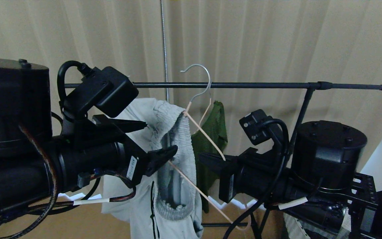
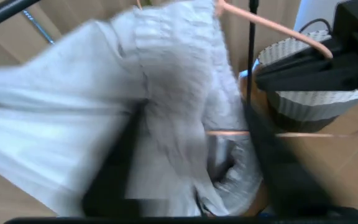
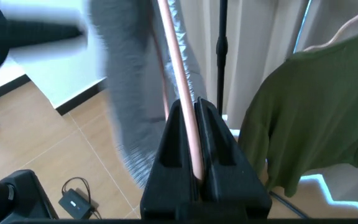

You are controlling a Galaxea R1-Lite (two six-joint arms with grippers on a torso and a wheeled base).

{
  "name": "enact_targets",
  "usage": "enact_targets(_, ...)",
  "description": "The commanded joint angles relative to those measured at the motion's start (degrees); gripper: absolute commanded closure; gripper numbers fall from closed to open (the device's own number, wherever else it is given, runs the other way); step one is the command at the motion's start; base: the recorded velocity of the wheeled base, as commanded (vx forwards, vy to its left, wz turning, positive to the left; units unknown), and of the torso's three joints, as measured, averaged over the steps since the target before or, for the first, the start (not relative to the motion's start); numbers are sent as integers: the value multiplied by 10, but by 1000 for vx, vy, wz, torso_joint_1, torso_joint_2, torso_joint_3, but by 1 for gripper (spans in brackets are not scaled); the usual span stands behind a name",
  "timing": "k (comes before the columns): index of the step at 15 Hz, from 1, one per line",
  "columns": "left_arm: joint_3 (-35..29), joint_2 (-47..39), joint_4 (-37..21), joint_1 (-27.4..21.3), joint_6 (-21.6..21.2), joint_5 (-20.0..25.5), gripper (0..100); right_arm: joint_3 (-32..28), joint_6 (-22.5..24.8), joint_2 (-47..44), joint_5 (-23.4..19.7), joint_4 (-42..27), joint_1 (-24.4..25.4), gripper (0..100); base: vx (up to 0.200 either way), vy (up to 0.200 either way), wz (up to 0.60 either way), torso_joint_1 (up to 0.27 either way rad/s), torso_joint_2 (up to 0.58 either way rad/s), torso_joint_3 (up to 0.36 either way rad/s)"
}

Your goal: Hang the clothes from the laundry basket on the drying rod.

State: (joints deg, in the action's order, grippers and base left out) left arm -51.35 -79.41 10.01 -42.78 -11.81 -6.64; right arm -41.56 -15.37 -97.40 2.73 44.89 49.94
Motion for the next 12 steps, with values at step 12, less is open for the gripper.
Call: enact_targets(12, 71, 124, 19, 71, -99, 50, 0, 67, 112, 102, -197, -9, -132, 100, 0, 0, 0, 0, 0, 0)
